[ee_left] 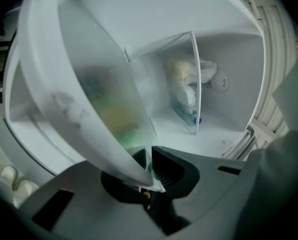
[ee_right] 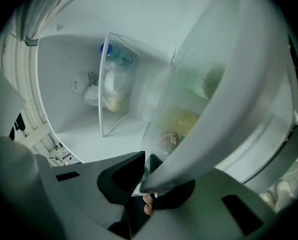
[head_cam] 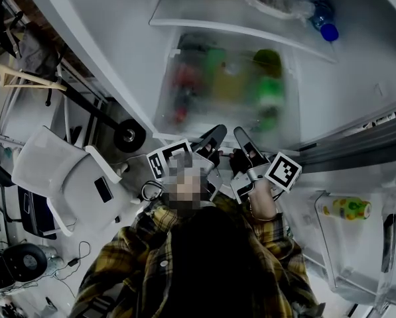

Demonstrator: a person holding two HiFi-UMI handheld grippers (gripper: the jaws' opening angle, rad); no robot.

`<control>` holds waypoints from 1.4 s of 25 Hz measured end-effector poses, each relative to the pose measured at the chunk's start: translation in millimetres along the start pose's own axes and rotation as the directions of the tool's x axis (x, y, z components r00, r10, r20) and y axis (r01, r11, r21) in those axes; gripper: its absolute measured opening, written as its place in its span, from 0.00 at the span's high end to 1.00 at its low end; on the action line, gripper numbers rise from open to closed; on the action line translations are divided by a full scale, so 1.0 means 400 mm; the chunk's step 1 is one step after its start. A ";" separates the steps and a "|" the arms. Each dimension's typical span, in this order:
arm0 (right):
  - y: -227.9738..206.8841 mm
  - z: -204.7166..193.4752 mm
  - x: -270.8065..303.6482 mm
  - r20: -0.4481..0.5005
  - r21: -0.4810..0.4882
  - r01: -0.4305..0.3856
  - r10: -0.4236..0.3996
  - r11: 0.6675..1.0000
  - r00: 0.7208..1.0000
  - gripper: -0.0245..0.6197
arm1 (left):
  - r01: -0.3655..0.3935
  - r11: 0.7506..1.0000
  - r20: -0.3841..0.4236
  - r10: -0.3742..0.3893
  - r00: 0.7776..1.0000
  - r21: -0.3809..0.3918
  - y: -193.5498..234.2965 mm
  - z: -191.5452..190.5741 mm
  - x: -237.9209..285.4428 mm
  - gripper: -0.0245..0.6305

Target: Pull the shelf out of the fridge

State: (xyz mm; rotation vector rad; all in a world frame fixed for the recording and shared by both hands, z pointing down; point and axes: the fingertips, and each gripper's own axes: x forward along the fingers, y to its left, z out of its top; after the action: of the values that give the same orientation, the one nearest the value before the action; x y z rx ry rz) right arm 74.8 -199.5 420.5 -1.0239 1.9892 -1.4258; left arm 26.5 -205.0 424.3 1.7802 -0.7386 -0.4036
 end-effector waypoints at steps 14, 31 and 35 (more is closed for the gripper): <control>0.014 -0.026 -0.049 -0.018 -0.018 -0.024 0.023 1.000 1.000 0.89 | 0.008 1.000 -0.013 -0.008 1.000 0.004 -0.018 -0.049 -0.033 0.89; 0.034 -0.040 -0.066 -0.018 -0.050 -0.048 0.047 0.998 0.999 0.88 | 0.028 0.999 0.002 -0.028 1.000 0.024 -0.036 -0.057 -0.056 0.89; 0.035 -0.041 -0.067 -0.016 -0.055 -0.046 0.046 0.997 0.999 0.88 | 0.029 0.999 0.001 -0.029 1.000 0.022 -0.036 -0.058 -0.058 0.89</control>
State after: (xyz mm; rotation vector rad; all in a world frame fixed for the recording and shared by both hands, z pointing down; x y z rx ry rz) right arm 74.6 -166.1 411.8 -0.9872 2.0603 -1.3649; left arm 27.3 -170.2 416.6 1.8128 -0.7214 -0.4173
